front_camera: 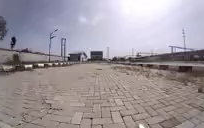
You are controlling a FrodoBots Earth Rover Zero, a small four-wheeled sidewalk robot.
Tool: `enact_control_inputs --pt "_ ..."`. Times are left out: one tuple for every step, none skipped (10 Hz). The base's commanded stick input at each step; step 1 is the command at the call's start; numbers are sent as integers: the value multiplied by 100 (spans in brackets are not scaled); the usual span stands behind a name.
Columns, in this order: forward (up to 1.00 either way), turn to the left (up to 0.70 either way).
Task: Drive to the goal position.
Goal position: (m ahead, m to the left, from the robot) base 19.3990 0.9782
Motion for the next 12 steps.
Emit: enact_control_inputs --pt "100 40" --pt "100 34" --pt "100 29" --pt "100 24" --pt "100 19" --pt "100 14" --pt "100 8" --pt "100 2" --pt "100 0" --pt "100 0" --pt "100 0" --pt "100 0"
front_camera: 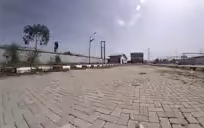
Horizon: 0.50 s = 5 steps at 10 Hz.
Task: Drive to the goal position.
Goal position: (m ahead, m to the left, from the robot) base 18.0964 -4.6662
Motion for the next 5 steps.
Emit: enact_control_inputs --pt "100 0" --pt "100 0" --pt "100 0" --pt "100 0" --pt "100 0"
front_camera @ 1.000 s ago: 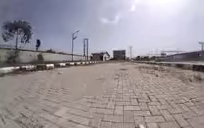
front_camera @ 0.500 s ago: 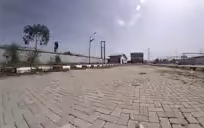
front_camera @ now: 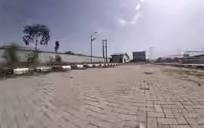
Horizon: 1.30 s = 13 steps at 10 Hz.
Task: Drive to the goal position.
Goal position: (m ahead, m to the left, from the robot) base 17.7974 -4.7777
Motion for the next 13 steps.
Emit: enact_control_inputs --pt "100 0" --pt "100 0" --pt "100 0" --pt "100 -23" --pt "100 -30" --pt "100 -37" --pt "100 -29" --pt "100 -10" --pt "100 0" --pt "100 0" --pt "100 0" --pt "100 0" --pt "100 0"
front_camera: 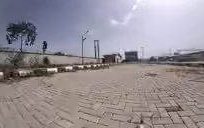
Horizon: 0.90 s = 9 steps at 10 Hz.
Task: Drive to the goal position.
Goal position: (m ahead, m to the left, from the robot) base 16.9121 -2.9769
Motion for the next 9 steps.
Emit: enact_control_inputs --pt "100 0" --pt "100 0" --pt "100 0" --pt "100 0" --pt "100 0" --pt "100 0" --pt "100 0" --pt "100 0" --pt "100 0"
